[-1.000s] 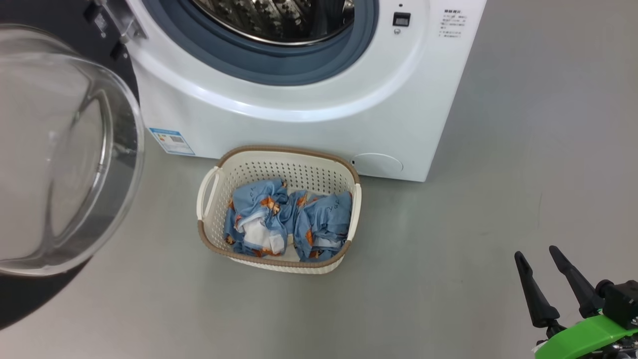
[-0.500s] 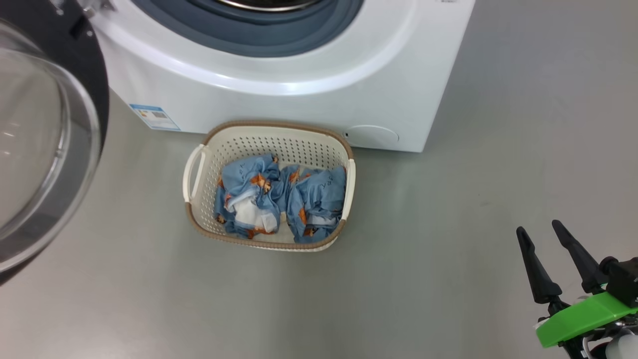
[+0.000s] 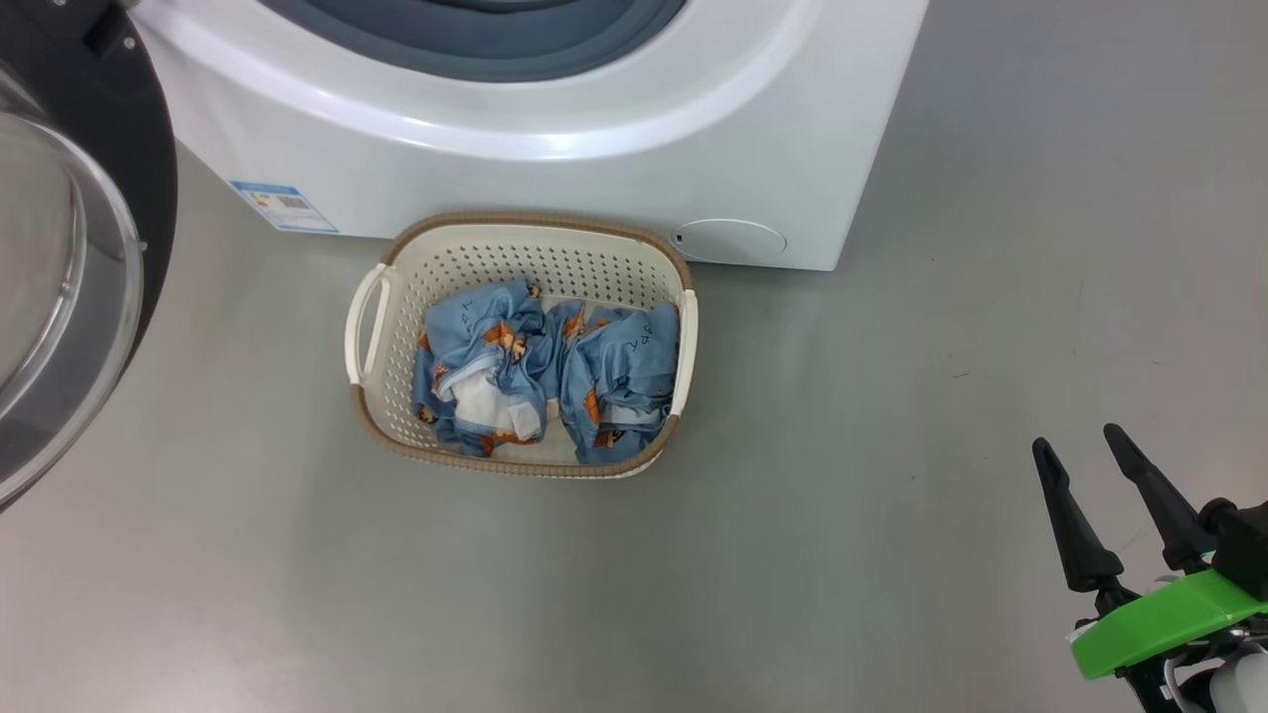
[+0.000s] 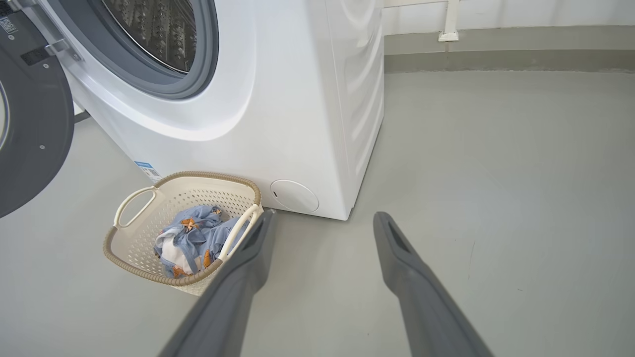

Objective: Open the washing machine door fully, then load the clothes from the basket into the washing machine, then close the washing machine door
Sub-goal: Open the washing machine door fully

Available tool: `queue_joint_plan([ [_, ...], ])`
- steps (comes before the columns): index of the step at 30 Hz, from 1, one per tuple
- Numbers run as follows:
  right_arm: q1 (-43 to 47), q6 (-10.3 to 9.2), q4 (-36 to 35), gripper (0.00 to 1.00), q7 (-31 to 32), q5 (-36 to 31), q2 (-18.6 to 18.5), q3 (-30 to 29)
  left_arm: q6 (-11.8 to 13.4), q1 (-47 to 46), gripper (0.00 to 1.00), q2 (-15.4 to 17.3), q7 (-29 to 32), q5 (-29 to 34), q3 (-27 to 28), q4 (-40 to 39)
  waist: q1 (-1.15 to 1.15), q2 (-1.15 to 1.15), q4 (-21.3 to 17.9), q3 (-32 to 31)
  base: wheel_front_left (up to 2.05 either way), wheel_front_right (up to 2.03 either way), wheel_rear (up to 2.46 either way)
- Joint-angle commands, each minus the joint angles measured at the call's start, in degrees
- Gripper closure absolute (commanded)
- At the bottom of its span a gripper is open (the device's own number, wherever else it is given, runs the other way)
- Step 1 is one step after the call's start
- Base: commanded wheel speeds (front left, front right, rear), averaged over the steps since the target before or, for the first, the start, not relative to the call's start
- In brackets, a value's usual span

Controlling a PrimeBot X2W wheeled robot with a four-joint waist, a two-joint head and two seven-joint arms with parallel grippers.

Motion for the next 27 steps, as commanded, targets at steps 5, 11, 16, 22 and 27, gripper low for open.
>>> queue_joint_plan([
  [5,-0.7,0.17,-1.1,0.0,-0.7,-1.0,-0.7,1.3,-1.3,-1.9,1.0,5.1,-0.4,1.2,2.1,0.4,0.0,0.0,-0.1,-1.0,0.0,0.0,0.0],
  [11,0.0,0.17,-0.6,0.0,-0.7,-0.8,-0.4,1.2,-4.7,-0.8,1.0,2.6,-0.4,0.5,3.1,-0.4,0.0,0.0,0.2,-3.7,0.0,0.0,0.0],
  [16,1.0,0.17,-0.6,0.0,-0.7,-0.7,-0.1,1.2,-6.8,1.2,1.0,-0.4,-0.4,0.8,3.8,-2.1,0.0,0.0,0.7,-6.1,0.0,0.0,0.0],
  [22,2.7,0.17,-0.2,0.0,-0.7,-0.4,0.0,1.0,-9.9,5.4,1.0,-4.9,-0.4,1.0,3.9,-6.8,0.0,0.0,1.6,-9.5,0.0,0.0,0.0],
  [27,4.2,0.17,-0.1,0.0,-0.7,-0.1,0.2,1.1,-10.6,11.3,0.76,-9.4,-0.4,1.6,0.2,-14.9,0.0,0.0,2.0,-12.0,0.0,0.0,0.0],
])
